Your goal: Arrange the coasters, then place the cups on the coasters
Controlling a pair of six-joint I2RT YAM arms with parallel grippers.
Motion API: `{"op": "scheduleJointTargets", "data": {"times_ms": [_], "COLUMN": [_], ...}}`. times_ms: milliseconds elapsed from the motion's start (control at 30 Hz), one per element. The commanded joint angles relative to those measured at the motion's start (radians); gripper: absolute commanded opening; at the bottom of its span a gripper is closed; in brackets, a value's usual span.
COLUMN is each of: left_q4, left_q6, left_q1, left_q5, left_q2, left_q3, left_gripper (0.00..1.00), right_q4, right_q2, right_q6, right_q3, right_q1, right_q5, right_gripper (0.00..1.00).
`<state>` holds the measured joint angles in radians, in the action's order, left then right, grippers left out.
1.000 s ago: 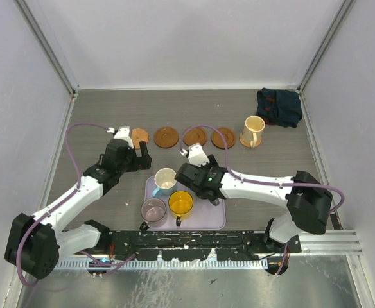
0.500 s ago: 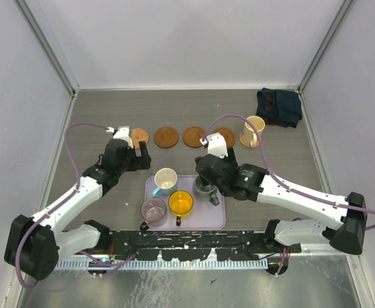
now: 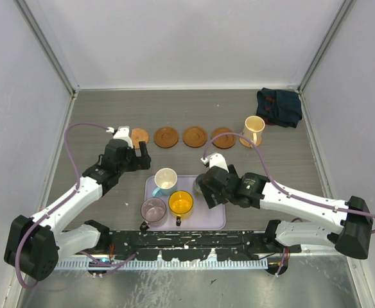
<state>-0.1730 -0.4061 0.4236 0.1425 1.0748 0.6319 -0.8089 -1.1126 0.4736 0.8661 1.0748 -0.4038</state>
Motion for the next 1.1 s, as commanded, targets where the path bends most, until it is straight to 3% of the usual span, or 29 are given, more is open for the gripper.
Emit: {"op": "scheduleJointTargets", "data": {"times_ms": [0,567,1067], "left_q4": [0.033,0.032,0.035], "left_q6": [0.001,-0.002,0.004], "left_q1": [0.001,0.002,0.001], "left_q5": [0.007,0.003,0.014], "left_q2": [-0.020,0.010,0.018], "left_q3": [0.009,0.015,0.011], "left_gripper": [0.98,0.98,0.98], "right_q4": [0.079,0.266,0.287], "right_q2": [0.030,-0.079,-0.166], "right_q6": [0.004,-0.053,-0.037], "right_q3": [-0.046,-0.122,-0.127], "right_q1": [-0.004,-0.035,-0.072], "right_q5": [0.048,0.091,0.148], "right_gripper": [0.88,0.82,0.58]}}
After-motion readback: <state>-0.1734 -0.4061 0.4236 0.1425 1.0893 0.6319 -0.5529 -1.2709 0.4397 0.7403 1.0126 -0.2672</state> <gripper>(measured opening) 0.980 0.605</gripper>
